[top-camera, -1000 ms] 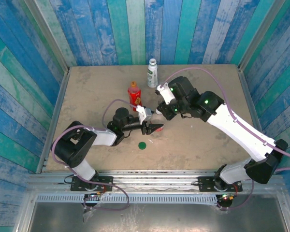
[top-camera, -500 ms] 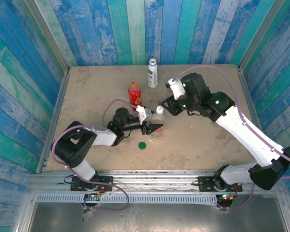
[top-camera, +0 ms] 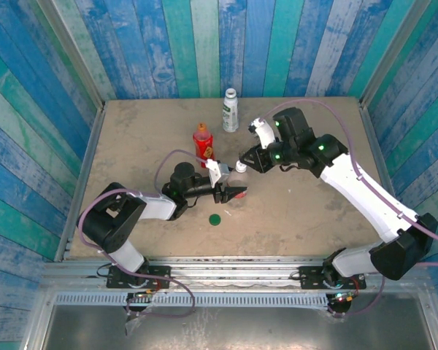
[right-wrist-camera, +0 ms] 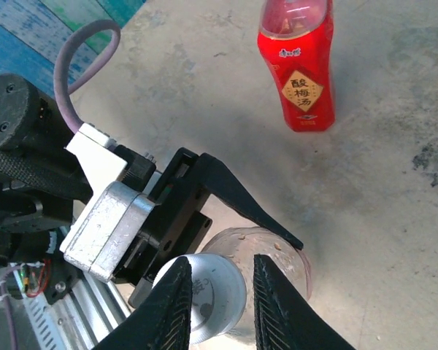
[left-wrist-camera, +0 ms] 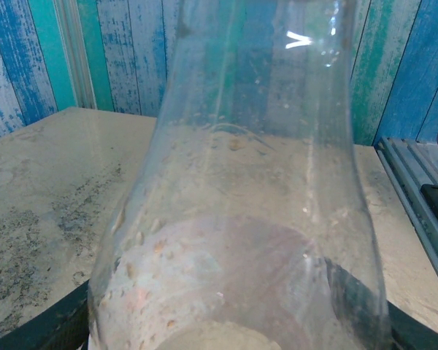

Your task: Screw on the bottle caps

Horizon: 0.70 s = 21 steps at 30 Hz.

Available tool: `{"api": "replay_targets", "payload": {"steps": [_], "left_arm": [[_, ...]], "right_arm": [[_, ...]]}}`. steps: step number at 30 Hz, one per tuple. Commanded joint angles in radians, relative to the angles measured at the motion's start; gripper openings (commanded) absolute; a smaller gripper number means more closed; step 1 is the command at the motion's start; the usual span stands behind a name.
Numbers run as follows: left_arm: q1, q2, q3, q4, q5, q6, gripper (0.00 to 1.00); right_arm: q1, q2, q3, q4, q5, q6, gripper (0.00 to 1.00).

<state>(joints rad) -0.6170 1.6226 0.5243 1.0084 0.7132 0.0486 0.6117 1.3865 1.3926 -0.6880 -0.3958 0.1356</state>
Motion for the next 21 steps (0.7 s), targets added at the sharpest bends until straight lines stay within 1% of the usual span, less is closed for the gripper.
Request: {"api": "replay_targets", "payload": {"steps": [1, 2, 5, 6, 11, 16, 21], "left_arm": [[-0.004, 0.042, -0.012, -0.085, 0.003, 0.005, 0.67], [-0.004, 0.044, -0.012, -0.083, 0.003, 0.005, 0.67], [-0.004, 0.049, -0.009, -0.076, 0.004, -0.003, 0.66], [-0.004, 0.05, -0.009, -0.073, 0.003, -0.006, 0.66], [-0.004, 0.05, -0.009, -0.072, -0.006, -0.016, 0.66], [-0.004, 0.052, -0.006, -0.073, -0.005, -0.019, 0.66], [-0.004, 0.056, -0.006, -0.073, -0.005, -0.016, 0.66]], "right_arm": [[-0.006, 0.004, -0.047, -0.023, -0.077, 0.007, 0.26], [-0.037, 0.0, -0.057, -0.022, -0.096, 0.012, 0.25], [-0.044, -0.009, -0.084, -0.022, -0.15, 0.016, 0.24], [-0.047, -0.013, -0.094, -0.022, -0.164, 0.02, 0.22], [-0.049, -0.047, -0.137, -0.022, -0.183, 0.043, 0.18], [-0.05, -0.089, -0.16, -0.02, -0.21, 0.069, 0.2], [-0.05, -0.124, -0.157, -0.019, -0.201, 0.084, 0.2]]}}
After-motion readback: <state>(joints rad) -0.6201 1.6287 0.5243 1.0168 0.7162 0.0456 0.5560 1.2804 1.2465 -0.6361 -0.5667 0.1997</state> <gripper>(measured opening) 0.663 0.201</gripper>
